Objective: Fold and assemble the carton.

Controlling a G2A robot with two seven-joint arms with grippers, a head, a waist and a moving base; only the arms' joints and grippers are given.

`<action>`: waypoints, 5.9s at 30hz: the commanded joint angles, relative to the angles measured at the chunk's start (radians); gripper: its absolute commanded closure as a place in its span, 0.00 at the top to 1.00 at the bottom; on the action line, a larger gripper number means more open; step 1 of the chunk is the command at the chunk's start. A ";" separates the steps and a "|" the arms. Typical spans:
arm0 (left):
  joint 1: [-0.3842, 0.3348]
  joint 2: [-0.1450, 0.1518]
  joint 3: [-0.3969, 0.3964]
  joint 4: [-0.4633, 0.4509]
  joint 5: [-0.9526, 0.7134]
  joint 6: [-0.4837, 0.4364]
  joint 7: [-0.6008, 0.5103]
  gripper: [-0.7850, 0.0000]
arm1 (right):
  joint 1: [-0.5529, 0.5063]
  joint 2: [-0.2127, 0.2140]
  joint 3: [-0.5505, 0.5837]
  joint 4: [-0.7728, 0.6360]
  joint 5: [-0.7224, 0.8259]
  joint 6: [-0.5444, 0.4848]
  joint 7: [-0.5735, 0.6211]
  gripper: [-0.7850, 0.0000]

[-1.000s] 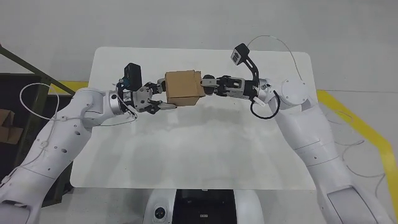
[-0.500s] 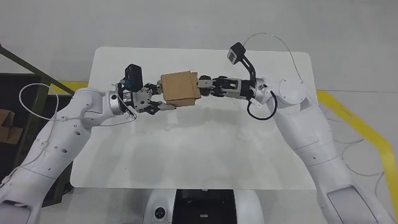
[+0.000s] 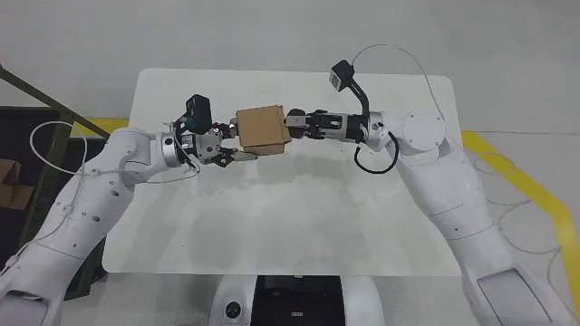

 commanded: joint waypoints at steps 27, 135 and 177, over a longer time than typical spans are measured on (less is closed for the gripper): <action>-0.034 -0.015 0.027 0.034 -0.050 0.000 -0.055 0.37 | -0.021 0.006 0.008 -0.020 0.021 -0.020 -0.017 0.01; 0.099 0.001 -0.340 0.129 -0.457 0.309 -0.260 1.00 | -0.346 0.110 0.352 -0.077 -1.238 -0.312 -1.023 1.00; 0.131 0.002 -0.428 0.097 -0.427 0.330 -0.235 1.00 | -0.426 0.116 0.405 -0.178 -1.420 -0.178 -1.172 1.00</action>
